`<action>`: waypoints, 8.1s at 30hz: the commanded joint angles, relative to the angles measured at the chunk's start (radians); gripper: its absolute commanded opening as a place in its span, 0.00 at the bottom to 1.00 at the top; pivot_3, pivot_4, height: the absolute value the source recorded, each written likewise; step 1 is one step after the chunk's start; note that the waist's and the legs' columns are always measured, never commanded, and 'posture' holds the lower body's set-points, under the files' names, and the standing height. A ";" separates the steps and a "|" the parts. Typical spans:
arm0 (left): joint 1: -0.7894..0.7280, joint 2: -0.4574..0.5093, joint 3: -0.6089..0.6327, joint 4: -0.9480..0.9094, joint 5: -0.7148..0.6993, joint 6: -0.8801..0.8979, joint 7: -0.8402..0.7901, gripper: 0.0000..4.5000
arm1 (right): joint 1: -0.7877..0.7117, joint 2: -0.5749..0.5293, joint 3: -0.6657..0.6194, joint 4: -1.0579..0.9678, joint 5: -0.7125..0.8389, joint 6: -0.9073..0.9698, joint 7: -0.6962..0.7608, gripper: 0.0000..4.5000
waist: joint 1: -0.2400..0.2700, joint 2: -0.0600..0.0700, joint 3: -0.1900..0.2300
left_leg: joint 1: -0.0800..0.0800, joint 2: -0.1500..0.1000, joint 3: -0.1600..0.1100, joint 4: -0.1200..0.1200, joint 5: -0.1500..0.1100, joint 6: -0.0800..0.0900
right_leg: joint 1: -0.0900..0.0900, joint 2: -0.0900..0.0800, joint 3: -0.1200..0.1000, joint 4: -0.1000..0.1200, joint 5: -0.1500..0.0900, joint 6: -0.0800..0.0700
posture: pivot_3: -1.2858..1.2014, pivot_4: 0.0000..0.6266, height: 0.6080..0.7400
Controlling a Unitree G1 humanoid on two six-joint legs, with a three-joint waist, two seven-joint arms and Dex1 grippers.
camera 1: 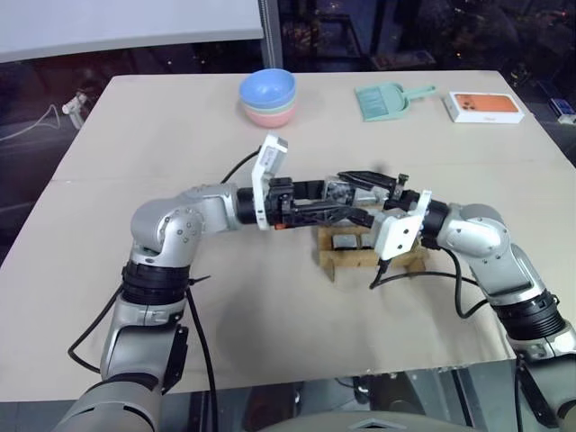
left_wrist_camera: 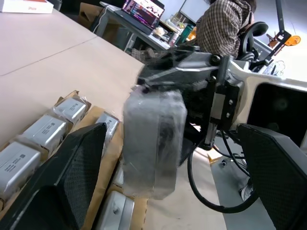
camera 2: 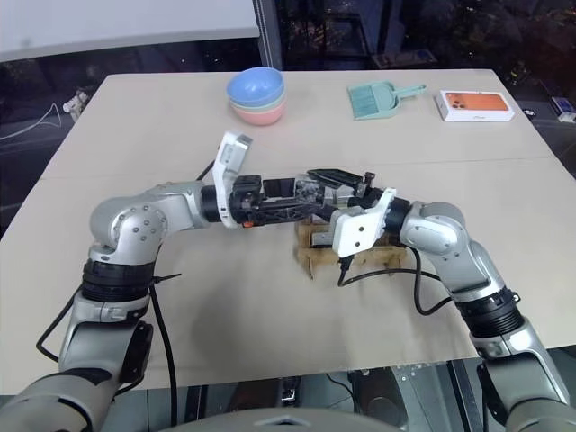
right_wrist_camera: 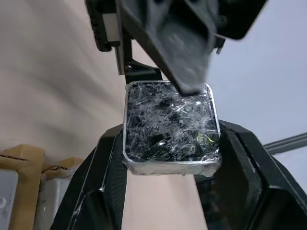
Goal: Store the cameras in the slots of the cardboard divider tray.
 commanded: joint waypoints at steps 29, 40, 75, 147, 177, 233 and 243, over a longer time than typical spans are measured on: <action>-0.061 0.030 0.027 0.012 -0.021 0.039 -0.020 0.18 | -0.022 0.005 -0.001 0.020 -0.020 -0.069 -0.045 0.44 | 0.000 0.000 0.000 | 0.000 0.000 0.000 0.000 0.000 0.000 | 0.000 0.000 0.000 0.000 0.000 0.000 | 0.52 0.24 1.00; -0.070 0.028 0.017 0.023 -0.007 0.035 -0.029 0.18 | -0.013 0.005 -0.015 -0.005 -0.017 -0.023 -0.054 0.99 | 0.000 0.000 0.000 | 0.000 0.000 0.000 0.000 0.000 0.000 | 0.000 0.000 0.000 0.000 0.000 0.000 | 0.52 0.24 1.00; -0.036 -0.502 -0.278 0.612 0.583 -1.122 -0.130 0.18 | 1.169 -0.276 -1.384 -0.750 1.452 1.164 0.181 0.99 | 0.030 -0.001 -0.001 | 0.006 -0.003 -0.004 0.001 -0.005 0.009 | 0.011 -0.002 -0.002 -0.006 -0.005 0.000 | 0.52 0.24 1.00; -0.118 -0.357 -0.398 0.428 0.858 -1.135 -0.152 0.96 | 1.218 -0.167 -1.160 -0.645 1.202 0.926 0.262 1.00 | 0.027 0.009 -0.011 | 0.004 -0.002 -0.009 0.000 -0.005 0.009 | 0.011 -0.003 -0.006 -0.008 -0.006 0.001 | 0.52 0.24 1.00; 0.036 0.488 0.083 -0.114 0.248 -0.449 -0.589 0.96 | 0.418 -0.355 -0.269 -0.197 0.396 0.590 0.165 1.00 | 0.027 0.002 -0.006 | 0.000 -0.001 0.001 0.000 -0.005 0.009 | 0.004 -0.002 -0.004 -0.005 -0.006 0.001 | 0.52 0.24 1.00; 0.818 0.248 0.342 -0.393 0.273 -0.527 -0.082 0.97 | 0.679 -0.310 -0.713 -0.145 0.732 0.700 0.520 0.74 | 0.022 0.000 -0.003 | 0.006 0.002 0.001 -0.001 -0.005 0.008 | 0.005 -0.002 -0.001 -0.003 -0.003 -0.003 | 0.52 0.24 1.00; 1.072 0.093 0.314 -0.390 0.428 -0.790 0.023 0.97 | 0.752 -0.168 -0.672 0.018 0.739 0.564 0.519 0.74 | 0.024 0.000 -0.004 | 0.016 0.004 0.002 -0.001 -0.005 0.008 | 0.014 -0.005 0.000 -0.003 -0.006 0.001 | 0.52 0.24 1.00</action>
